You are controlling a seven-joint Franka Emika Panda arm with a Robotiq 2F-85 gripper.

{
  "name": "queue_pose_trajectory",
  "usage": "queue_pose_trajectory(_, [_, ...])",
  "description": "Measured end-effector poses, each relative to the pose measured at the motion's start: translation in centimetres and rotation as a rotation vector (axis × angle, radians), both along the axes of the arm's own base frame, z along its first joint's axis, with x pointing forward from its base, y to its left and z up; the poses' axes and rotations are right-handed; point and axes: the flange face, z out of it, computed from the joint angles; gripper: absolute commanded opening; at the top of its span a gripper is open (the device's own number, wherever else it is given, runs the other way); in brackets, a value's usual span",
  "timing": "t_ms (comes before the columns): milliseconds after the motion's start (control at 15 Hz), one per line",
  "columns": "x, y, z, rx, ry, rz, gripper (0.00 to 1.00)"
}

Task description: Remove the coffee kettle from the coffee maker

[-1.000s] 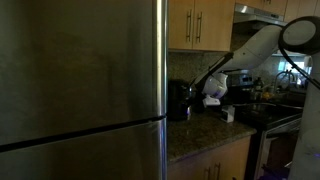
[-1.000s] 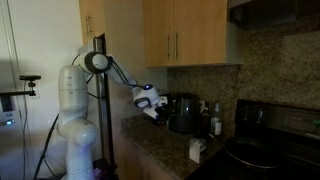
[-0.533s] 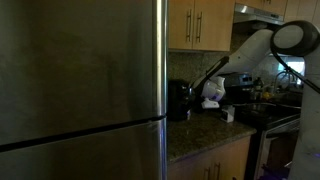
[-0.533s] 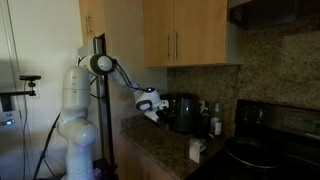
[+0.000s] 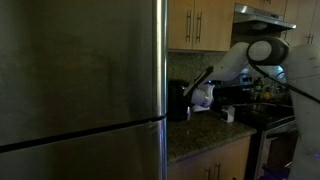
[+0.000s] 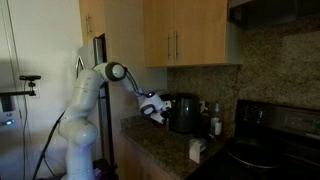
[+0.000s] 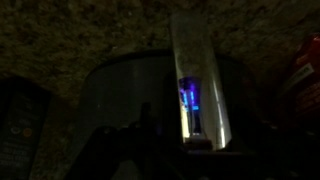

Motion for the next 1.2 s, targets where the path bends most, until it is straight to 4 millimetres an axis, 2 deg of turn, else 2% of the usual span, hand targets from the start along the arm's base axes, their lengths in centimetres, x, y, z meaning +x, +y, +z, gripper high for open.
queue_pose_trajectory(267, [-0.2, -0.2, -0.3, -0.012, -0.03, -0.014, 0.18])
queue_pose_trajectory(333, [-0.3, 0.0, -0.4, -0.013, -0.028, -0.012, 0.12])
queue_pose_trajectory(667, [-0.4, -0.6, -0.1, -0.014, 0.028, -0.005, 0.12])
queue_pose_trajectory(1000, [-1.3, -2.4, 0.4, 0.01, 0.263, 0.032, 0.12])
queue_pose_trajectory(1200, [-2.4, -2.0, -0.2, 0.021, 0.431, 0.071, 0.12])
